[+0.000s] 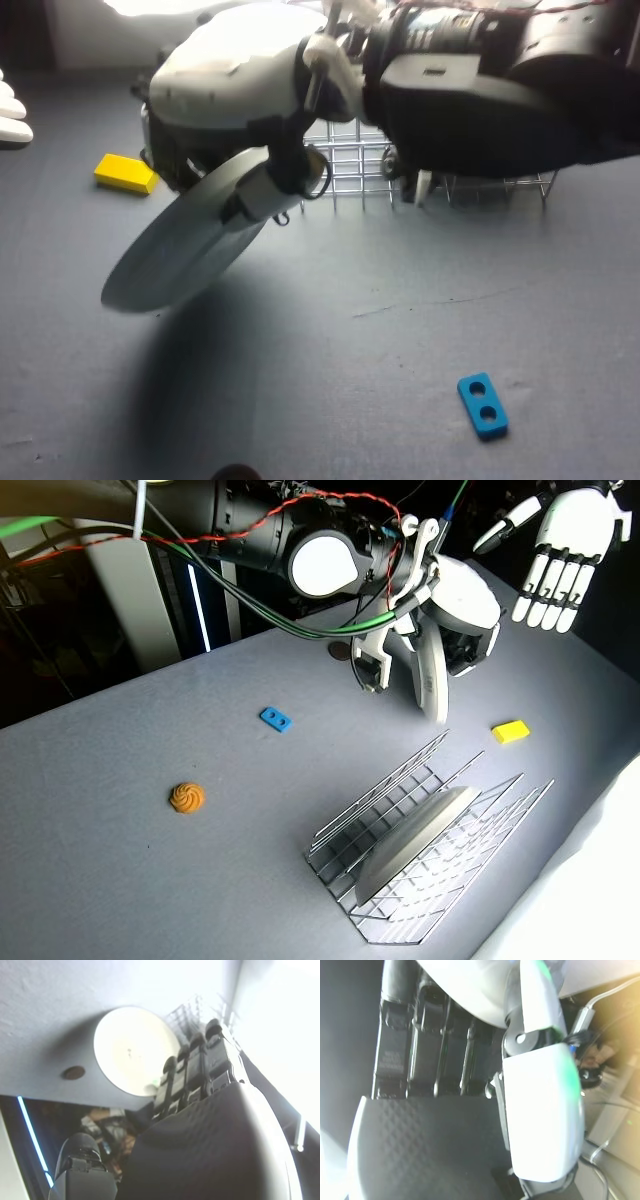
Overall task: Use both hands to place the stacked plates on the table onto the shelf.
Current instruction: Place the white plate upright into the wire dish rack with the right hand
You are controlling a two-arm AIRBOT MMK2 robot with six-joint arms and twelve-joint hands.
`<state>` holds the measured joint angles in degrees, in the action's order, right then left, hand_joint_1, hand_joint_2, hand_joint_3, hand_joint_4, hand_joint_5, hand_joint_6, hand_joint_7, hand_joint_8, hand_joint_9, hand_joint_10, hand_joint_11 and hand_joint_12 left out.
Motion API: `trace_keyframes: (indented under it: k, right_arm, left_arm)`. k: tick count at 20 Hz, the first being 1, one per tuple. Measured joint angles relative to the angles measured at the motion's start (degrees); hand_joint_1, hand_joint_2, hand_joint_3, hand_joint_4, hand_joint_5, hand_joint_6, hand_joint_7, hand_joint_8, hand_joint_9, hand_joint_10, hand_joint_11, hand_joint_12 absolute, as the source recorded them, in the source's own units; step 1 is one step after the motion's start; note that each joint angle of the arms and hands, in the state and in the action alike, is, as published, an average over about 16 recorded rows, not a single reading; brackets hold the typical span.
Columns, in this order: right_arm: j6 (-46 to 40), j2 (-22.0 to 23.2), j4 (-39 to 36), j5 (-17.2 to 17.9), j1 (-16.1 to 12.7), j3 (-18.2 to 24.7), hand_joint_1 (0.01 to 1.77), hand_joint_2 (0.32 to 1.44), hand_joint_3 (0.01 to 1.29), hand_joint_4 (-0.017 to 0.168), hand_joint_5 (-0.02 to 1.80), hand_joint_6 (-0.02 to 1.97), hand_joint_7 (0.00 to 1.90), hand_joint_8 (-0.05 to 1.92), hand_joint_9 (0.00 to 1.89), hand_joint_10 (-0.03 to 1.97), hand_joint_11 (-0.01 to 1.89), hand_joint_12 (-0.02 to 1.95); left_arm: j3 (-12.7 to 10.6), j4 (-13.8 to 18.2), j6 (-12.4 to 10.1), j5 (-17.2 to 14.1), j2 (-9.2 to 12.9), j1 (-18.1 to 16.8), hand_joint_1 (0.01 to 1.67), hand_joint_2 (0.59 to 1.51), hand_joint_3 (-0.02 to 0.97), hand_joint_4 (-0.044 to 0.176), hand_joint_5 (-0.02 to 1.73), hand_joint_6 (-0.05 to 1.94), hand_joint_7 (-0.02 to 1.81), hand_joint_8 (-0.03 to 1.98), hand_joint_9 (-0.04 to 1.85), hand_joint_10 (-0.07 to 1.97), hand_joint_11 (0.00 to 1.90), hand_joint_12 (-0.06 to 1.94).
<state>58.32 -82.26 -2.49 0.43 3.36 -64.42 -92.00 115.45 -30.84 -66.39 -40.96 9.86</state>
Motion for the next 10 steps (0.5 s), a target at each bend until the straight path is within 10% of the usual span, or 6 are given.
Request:
trace_keyframes:
  k: [10]
  right_arm:
    - [-0.28,4.49,10.37,-1.61,-5.16,1.94,1.23,0.98,0.02,0.017,1.02,0.79,1.15,0.71,1.29,0.02,0.89,0.97]
  left_arm:
    - [-0.82,1.58,0.47,0.38,0.10,-0.98,0.02,0.984,0.020,0.002,0.02,0.00,0.02,0.00,0.02,0.01,0.02,0.00]
